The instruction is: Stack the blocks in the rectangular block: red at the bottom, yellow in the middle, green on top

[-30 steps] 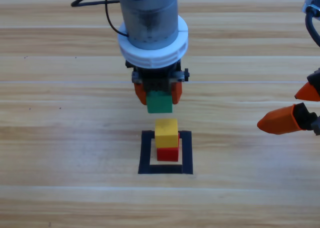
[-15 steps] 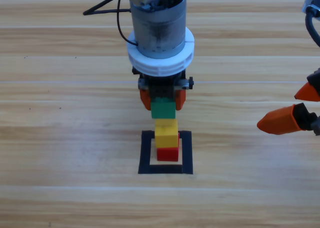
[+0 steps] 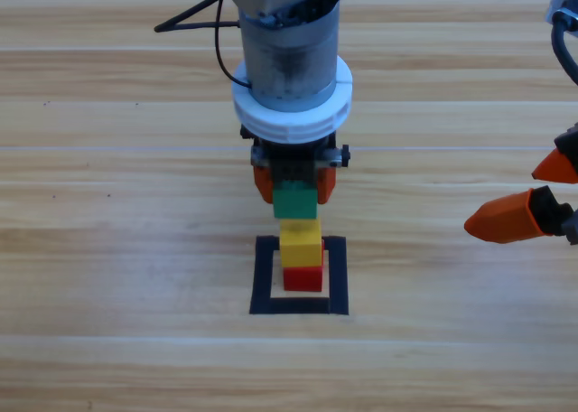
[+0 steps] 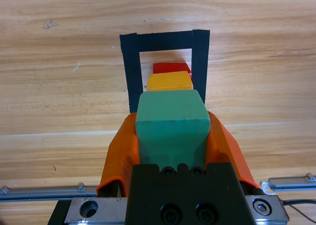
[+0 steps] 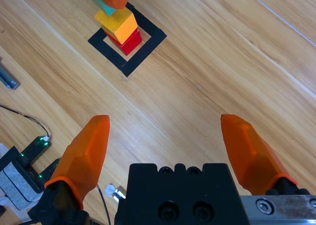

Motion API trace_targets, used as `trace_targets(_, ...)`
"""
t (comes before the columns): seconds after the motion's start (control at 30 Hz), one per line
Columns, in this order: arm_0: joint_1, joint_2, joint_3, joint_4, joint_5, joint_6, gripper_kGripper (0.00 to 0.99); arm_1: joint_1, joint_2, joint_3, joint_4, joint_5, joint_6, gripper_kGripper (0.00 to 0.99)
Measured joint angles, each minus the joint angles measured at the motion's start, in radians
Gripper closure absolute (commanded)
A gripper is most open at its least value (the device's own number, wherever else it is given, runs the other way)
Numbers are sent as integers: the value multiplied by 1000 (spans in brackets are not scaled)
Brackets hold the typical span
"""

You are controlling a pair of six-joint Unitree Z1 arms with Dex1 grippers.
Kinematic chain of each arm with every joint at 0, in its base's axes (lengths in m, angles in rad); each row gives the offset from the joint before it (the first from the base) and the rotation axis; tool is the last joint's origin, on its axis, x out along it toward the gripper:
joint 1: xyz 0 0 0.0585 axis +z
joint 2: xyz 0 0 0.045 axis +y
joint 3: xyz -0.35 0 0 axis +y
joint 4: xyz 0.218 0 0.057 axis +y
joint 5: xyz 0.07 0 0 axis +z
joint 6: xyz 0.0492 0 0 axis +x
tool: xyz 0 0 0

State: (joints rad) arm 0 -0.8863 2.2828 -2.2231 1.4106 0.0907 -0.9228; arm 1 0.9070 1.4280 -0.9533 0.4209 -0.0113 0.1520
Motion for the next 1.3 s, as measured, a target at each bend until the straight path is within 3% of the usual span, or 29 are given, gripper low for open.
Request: trace_targets(1.3,-20,40,0,0,7,0,990,0,0,0,0,0,0,2)
